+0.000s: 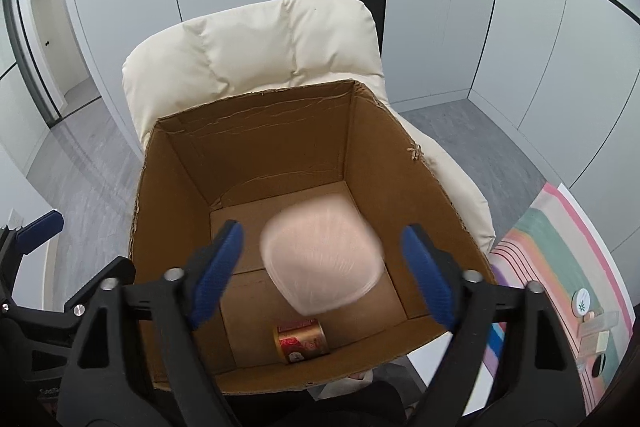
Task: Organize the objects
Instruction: 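Open both tools to drop the can and puff into the box, then move both tools back over the table toward the remaining items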
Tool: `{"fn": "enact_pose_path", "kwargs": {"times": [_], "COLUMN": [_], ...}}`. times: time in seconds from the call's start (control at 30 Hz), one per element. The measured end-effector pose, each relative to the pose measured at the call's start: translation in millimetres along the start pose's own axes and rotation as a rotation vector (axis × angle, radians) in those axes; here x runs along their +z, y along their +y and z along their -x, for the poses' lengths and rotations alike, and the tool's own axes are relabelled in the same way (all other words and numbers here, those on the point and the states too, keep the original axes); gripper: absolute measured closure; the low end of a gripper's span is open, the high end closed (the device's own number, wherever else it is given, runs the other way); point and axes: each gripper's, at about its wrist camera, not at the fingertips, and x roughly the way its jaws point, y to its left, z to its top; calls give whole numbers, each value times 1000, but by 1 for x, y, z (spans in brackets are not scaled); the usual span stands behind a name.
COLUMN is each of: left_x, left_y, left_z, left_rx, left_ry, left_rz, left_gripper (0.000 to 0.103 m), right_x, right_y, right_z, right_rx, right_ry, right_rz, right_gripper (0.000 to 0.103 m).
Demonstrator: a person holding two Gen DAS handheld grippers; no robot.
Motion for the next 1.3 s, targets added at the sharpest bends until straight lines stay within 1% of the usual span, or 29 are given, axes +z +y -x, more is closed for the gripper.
{"fn": "enact_pose_path", "kwargs": {"times": [0.07, 0.1, 0.13, 0.17, 0.37, 0.63, 0.97, 1.3], "left_x": [0, 1, 2, 2, 5, 15, 24, 24], "left_y": [-1, -1, -2, -4, -21, -48, -91, -139], "left_z": [-2, -2, -2, -2, -6, -11, -15, -13], "left_rx": [1, 1, 2, 1, -13, -37, -89, -134], "left_ry": [7, 5, 4, 2, 2, -10, -15, -28], "left_rz": [0, 0, 1, 0, -22, -47, -87, -156], "left_gripper": [0, 0, 0, 0, 0, 0, 0, 0], "right_x": [0, -1, -2, -2, -5, -15, -33, -53], "right_y": [-2, -5, -7, -9, -29, -65, -111, -166], "right_z": [2, 3, 3, 4, 12, 21, 37, 53], "right_rx": [-8, -10, -10, -10, -35, -78, -134, -177], "right_ry": [0, 0, -1, -5, -21, -16, -10, 8], "right_rz": [-6, -11, -16, -20, -46, -91, -142, -260], "right_gripper": [16, 12, 3, 0, 0, 0, 0, 0]}}
